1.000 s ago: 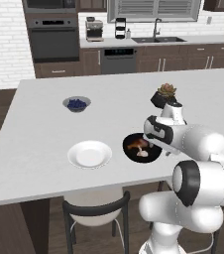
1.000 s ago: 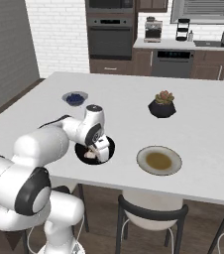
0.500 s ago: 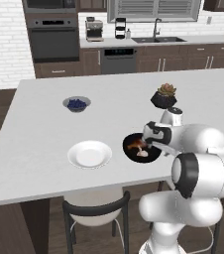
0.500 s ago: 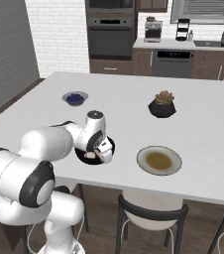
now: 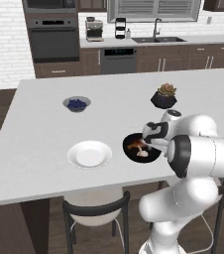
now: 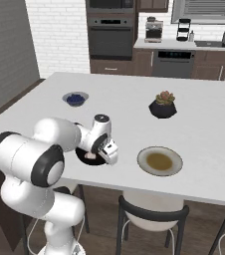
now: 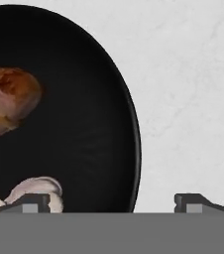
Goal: Pick the chicken drumstick and garlic from their plates and place them in the bowl. Then put the bowl in the fridge.
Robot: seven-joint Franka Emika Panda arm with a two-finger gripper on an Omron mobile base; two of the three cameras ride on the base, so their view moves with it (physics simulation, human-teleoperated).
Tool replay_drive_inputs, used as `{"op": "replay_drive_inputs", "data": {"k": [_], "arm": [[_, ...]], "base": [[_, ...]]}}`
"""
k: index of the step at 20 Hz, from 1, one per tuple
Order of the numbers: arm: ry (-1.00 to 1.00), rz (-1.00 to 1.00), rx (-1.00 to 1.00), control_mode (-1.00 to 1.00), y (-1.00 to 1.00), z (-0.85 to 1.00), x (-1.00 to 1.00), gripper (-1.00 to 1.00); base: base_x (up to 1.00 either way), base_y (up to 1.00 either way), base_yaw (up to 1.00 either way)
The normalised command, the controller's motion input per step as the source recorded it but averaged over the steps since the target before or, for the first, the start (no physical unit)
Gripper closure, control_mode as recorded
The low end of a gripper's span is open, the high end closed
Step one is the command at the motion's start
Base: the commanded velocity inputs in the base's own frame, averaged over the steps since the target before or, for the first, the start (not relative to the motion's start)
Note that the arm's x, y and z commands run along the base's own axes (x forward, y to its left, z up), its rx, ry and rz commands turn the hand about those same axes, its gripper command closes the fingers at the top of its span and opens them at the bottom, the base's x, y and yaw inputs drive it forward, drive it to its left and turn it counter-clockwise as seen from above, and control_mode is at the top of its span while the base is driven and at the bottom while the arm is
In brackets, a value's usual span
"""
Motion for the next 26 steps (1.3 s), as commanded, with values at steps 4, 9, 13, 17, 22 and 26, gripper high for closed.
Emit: {"op": "replay_drive_inputs", "data": {"k": [4,9,13,17,22,26], "arm": [[0.0,0.04,0.0,-1.0,-0.08,-0.28,-0.01,-1.0],[0.0,0.04,0.0,-1.0,0.0,-0.17,0.28,-1.0],[0.0,0.04,0.0,-1.0,0.0,-0.22,0.21,-1.0],[0.0,0.01,0.0,-1.0,0.09,-0.32,0.0,1.0],[-0.05,0.0,0.01,-1.0,0.0,0.12,-0.14,1.0],[-0.09,0.0,0.06,-1.0,0.0,0.55,-0.22,1.0]], "base": [[0.0,0.0,0.0],[0.0,0.0,0.0],[0.0,0.0,0.0],[0.0,0.0,0.0],[0.0,0.0,0.0],[0.0,0.0,0.0]]}}
